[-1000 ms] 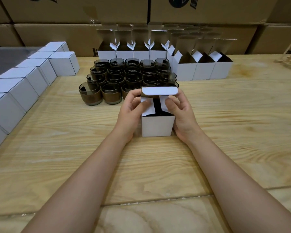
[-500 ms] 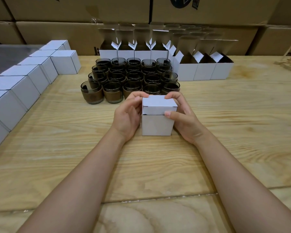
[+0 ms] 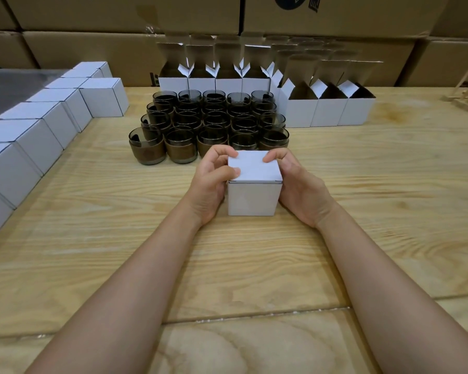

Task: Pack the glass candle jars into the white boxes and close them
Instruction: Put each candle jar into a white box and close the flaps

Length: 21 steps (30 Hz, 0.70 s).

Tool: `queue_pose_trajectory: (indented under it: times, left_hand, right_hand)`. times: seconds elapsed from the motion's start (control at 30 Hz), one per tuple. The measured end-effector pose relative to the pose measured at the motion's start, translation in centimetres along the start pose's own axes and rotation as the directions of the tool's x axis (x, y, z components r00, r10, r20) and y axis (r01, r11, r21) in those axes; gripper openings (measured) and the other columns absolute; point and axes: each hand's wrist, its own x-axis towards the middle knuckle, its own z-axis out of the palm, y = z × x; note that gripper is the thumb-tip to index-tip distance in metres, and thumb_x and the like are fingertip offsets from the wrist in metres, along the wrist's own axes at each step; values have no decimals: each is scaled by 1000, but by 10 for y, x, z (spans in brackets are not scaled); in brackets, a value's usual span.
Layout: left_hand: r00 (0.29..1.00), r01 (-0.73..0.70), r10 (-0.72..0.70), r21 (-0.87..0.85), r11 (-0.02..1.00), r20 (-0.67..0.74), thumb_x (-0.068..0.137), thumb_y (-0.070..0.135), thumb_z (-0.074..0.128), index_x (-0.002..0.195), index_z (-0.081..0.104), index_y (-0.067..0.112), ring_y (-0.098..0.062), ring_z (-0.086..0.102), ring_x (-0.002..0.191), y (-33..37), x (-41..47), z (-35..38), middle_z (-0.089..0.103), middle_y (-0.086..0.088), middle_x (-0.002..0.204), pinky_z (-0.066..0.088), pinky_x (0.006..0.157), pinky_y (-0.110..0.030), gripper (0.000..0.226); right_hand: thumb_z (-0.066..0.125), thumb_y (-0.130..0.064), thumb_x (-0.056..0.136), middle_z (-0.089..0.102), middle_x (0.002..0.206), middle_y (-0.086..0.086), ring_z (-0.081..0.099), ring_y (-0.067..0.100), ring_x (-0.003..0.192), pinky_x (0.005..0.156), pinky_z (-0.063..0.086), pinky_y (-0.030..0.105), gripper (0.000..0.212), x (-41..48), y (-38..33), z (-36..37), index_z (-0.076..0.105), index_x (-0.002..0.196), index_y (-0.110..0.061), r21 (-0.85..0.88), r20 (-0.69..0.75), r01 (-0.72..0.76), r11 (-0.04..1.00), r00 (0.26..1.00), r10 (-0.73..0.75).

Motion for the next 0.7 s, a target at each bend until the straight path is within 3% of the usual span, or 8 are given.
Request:
queue_pose_trajectory:
  times: [0.27,0.37,0.4,0.43,0.47,0.53,0.6,0.7]
  left_hand:
    - [1000,27,-27,-11,1000,-7,63,7,53,94,52,16,-30,48,103,1,0,0,52,-13,109,41,82,-42,32]
    - [993,-111,116,112,987,-39,63,5,53,97,60,13,-24,50,116,5,-4,2,56,-8,121,39,96,-43,35]
    - [962,-250,272,291,924,-35,65,5,55,97,63,11,-21,50,119,7,-5,0,56,-7,124,39,100,-40,34]
    - [889,-402,458,517,756,23,69,5,59,96,66,9,-19,51,120,7,-5,-2,58,-6,124,40,102,-39,29]
    - [782,-515,607,696,501,141,73,8,64,95,69,8,-20,54,118,6,-6,-3,61,-5,122,40,101,-41,22]
    - [616,-558,698,828,59,366,79,25,72,92,72,8,-22,63,104,1,-10,2,69,-4,108,42,95,-45,22]
    - [608,-478,642,861,-173,466,79,48,70,91,72,8,-24,66,89,-7,-17,15,71,-4,96,45,89,-42,43]
    - [694,-338,555,888,-311,458,69,59,73,88,69,6,-27,62,76,-11,-21,33,66,-7,84,49,76,-36,57]
  right_hand:
    - [51,-17,79,48,113,9,48,22,99,75,42,27,17,-1,2,-3,52,95,-22,-18,12,0,1000,1000,0]
    - [52,-16,81,51,113,7,51,19,96,77,44,26,18,-2,1,-5,53,98,-21,9,27,7,1000,1000,-7]
    - [52,-16,81,52,112,6,52,18,96,78,45,27,18,-2,1,-5,53,99,-20,22,31,14,1000,999,-14]
    - [52,-16,82,53,111,5,53,18,96,80,45,28,19,-2,1,-5,54,100,-19,33,33,23,999,999,-24]
    - [52,-15,83,54,111,5,54,18,97,83,45,29,19,-2,1,-6,54,101,-18,38,34,36,999,999,-37]
    - [58,-17,84,57,111,5,55,18,100,88,45,31,23,-1,3,-6,55,107,-17,38,41,59,998,997,-61]
    - [74,-34,79,60,114,2,57,15,104,89,47,30,46,-1,3,-5,55,119,-21,35,40,53,998,998,-54]
    - [74,-63,65,61,126,-1,59,13,114,91,49,26,83,1,0,-6,43,136,-34,43,-21,-17,999,1000,18]
